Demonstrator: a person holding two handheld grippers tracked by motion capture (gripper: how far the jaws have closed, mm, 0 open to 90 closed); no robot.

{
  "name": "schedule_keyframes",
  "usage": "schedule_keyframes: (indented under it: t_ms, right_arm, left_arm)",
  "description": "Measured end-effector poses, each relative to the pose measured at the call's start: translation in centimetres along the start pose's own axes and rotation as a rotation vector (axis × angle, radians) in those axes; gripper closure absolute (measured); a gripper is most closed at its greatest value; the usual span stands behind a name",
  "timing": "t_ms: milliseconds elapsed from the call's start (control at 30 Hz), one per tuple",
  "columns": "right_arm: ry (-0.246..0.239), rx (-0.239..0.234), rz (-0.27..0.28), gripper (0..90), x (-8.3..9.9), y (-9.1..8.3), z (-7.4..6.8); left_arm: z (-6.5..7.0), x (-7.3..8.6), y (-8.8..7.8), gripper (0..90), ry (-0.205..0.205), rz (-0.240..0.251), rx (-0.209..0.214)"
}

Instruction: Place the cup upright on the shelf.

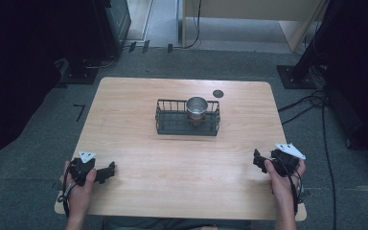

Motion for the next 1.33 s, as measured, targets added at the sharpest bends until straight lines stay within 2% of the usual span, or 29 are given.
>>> schedule_keyframes:
  t_ms: [300,633,967,1333]
  right_arm:
    - [0.029,0.024,-0.033,5.5,2.5,-0.3,1.8]
    - [0.030,0.033,-0.075,6.2,4.7,-0.7,2.8]
    - [0.020,0.032,-0.097,6.8,5.8,-1.2,2.9]
    - [-0.009,-0.005,-0.107,6.9,6.0,-1.3,2.6]
  left_arm:
    - [0.0,0.0,0.0,0.0,-0.001,0.000,0.000]
    - [0.0,0.0,0.0,0.0,0.000,0.000,0.000]
    - [0.0,0.0,0.0,0.0,0.000,0.000,0.000]
    - [0.0,0.0,0.0,0.0,0.000,0.000,0.000]
Point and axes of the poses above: each handheld gripper's, and its own axes: y roughly forward along the jaws, x roughly out of its underside, z roughly to its right, the point moved 6 cm from there along y, roughly forward along the jaws, and after that the axes turned 14 degrees about -x, right-handed, at the moved point
